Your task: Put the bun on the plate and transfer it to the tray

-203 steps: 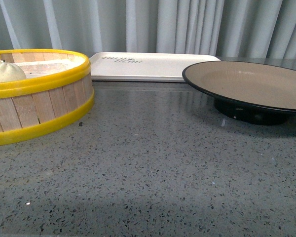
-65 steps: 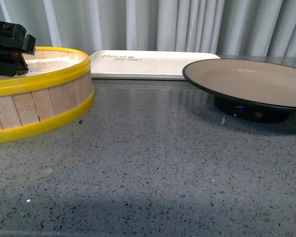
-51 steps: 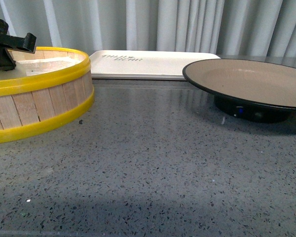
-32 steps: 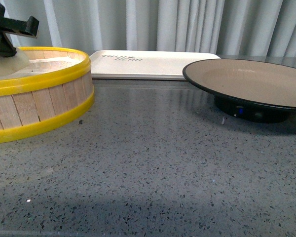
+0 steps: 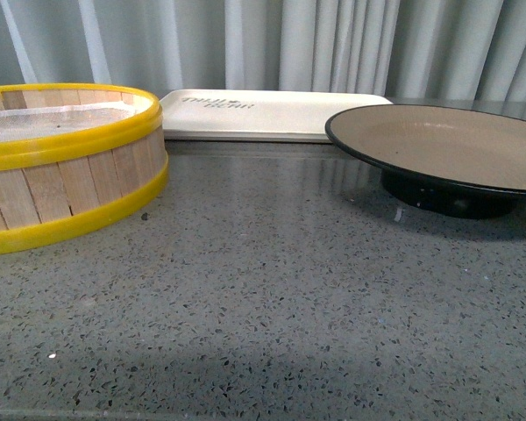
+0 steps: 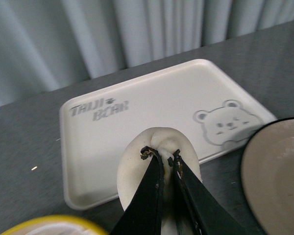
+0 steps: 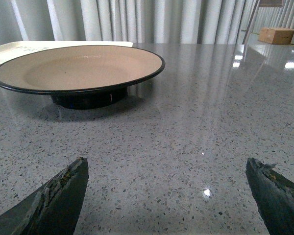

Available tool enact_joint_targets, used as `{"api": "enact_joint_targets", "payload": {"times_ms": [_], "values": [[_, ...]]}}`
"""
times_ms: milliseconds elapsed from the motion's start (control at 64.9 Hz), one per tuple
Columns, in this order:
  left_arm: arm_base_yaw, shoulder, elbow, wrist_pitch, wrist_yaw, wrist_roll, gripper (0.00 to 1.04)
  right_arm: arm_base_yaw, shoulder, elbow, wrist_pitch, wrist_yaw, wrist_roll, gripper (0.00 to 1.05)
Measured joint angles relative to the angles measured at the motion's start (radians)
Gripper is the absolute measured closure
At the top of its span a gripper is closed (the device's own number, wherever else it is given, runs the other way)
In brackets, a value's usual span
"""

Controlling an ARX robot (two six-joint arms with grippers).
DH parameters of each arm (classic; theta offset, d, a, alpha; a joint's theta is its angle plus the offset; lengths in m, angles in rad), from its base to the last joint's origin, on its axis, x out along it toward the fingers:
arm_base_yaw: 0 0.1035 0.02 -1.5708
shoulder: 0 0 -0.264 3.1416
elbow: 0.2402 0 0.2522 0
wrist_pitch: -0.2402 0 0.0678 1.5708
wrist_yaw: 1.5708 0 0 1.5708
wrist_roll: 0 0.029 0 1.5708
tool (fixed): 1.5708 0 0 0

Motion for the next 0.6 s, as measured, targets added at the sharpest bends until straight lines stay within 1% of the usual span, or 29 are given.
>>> {"api": "enact_joint_targets", "payload": {"times_ms": [46,77,308,400,601], "values": [[-0.061,0.062,0.049,-0.005,0.005,0.003,1.01,0.0,0.0,0.0,0.0,0.0,0.0,0.08],[-0.086,0.087,0.064,-0.005,0.008,0.003,1.01,0.0,0.0,0.0,0.0,0.0,0.0,0.08],[-0.232,0.218,0.124,-0.01,0.017,0.033,1.01,0.0,0.0,0.0,0.0,0.0,0.0,0.08],[-0.264,0.242,0.124,-0.011,0.023,0.048,1.01,0.0,0.0,0.0,0.0,0.0,0.0,0.08],[-0.299,0.319,0.162,-0.011,-0.019,0.089,1.01,0.0,0.0,0.0,0.0,0.0,0.0,0.08]]}}
